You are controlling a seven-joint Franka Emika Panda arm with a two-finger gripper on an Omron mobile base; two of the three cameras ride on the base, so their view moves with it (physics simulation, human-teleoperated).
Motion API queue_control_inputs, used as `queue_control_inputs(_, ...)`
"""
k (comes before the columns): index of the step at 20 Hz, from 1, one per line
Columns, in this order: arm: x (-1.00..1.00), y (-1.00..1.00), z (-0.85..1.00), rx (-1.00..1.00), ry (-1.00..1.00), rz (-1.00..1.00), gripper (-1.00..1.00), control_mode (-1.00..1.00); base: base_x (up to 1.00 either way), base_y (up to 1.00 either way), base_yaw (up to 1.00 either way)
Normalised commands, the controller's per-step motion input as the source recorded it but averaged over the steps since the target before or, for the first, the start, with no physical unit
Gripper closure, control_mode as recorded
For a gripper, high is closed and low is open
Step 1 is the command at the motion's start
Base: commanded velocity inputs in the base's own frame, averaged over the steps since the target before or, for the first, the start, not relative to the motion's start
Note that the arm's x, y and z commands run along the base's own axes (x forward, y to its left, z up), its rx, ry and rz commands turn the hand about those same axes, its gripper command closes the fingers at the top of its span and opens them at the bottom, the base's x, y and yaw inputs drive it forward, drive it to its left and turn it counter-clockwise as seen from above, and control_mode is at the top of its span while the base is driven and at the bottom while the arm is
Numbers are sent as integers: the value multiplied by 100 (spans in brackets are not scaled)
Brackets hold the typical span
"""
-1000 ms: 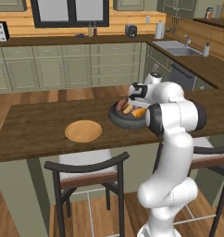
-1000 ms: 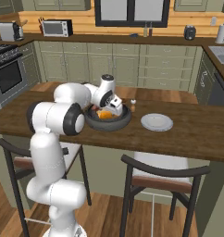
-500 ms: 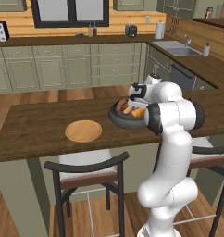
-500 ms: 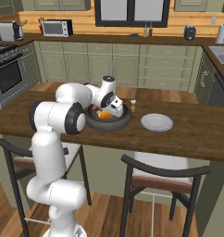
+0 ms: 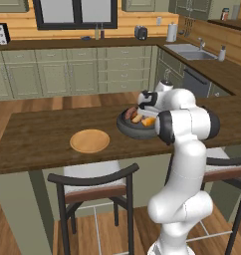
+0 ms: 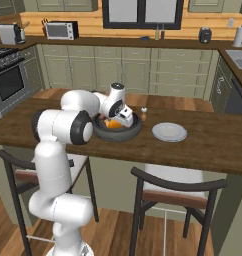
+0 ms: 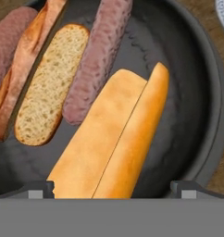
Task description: Place one bun and one sausage from the bowl on each plate.
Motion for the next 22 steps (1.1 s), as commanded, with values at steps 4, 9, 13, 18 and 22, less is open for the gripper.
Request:
queue_control_inputs(4,0,1,-11,0,0,0,-100,-100,0,0,0)
queue_control_inputs(9,0,0,0,0,0,0,-100,-100,0,0,0)
queue_control_inputs(13,0,0,0,0,0,0,100,-100,0,0,0)
queue_control_inputs(18,0,0,0,0,0,0,100,-100,0,0,0)
queue_control_inputs(22,-31,0,6,0,-5,0,100,-100,0,0,0)
